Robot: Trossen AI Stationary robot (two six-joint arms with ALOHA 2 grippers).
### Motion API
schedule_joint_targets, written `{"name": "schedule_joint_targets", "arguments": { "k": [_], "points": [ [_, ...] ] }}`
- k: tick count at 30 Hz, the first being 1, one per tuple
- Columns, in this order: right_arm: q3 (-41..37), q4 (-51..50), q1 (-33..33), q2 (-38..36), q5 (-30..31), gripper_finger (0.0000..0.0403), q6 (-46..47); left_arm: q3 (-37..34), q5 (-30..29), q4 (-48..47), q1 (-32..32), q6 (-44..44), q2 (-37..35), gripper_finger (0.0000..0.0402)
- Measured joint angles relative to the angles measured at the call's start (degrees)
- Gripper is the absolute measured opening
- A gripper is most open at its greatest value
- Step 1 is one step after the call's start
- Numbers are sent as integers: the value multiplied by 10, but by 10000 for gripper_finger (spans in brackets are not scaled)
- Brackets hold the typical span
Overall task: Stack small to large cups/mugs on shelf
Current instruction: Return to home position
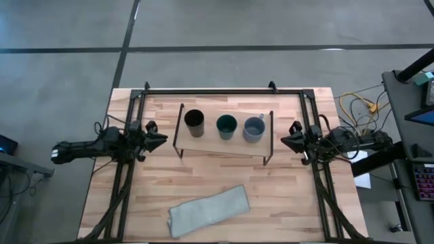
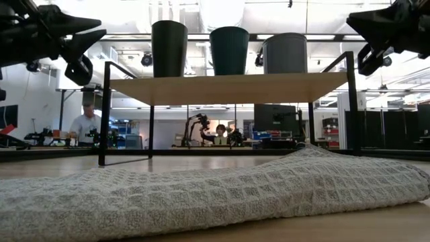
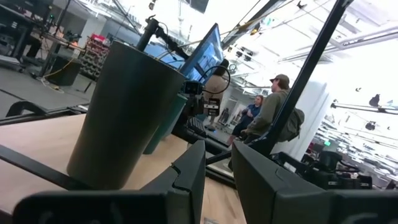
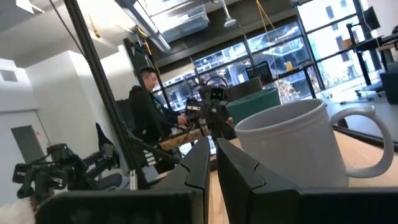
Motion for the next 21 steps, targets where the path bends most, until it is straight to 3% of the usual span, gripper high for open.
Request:
{"name": "schedule_joint_targets", "arguments": {
  "k": [21],
  "points": [
    [0,-71,0,-2,1,22,-18,-1,1,-3,0,0,9,66]
  ]
}}
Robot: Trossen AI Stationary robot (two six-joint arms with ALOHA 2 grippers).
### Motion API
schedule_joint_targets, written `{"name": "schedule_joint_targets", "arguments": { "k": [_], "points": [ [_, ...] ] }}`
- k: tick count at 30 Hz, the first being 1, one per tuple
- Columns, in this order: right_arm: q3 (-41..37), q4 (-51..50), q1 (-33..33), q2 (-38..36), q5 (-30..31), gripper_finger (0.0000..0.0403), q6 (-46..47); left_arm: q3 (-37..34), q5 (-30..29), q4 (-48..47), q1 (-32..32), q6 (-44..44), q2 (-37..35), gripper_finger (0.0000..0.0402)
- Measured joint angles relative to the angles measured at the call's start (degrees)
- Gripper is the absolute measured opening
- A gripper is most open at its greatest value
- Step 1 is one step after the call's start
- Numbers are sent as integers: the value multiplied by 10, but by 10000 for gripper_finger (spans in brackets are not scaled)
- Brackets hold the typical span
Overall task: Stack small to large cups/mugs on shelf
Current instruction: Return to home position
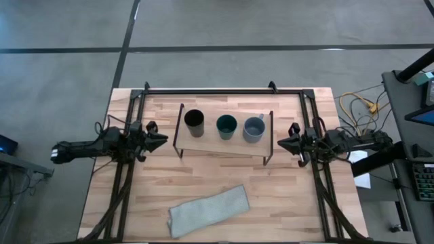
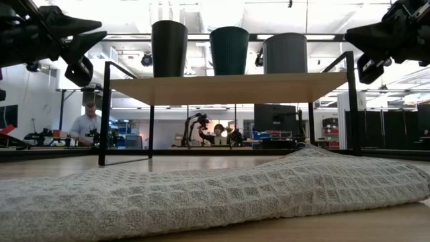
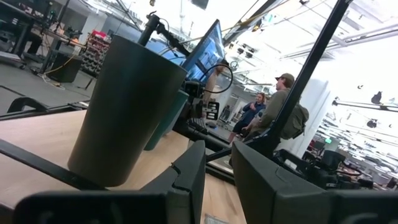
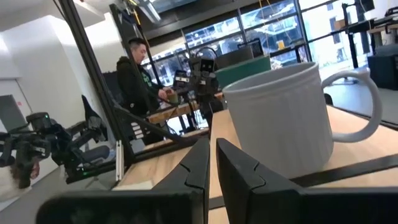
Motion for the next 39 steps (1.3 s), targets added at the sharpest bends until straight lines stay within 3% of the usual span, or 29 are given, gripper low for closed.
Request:
{"name": "schedule_joint_targets", "arguments": {
  "k": [14,39],
  "points": [
    [0,-73,0,1,0,22,0,-1,0,1,0,0,9,66],
    [0,-73,0,12,-1,22,0,-1,0,1,0,0,9,66]
  ]
}}
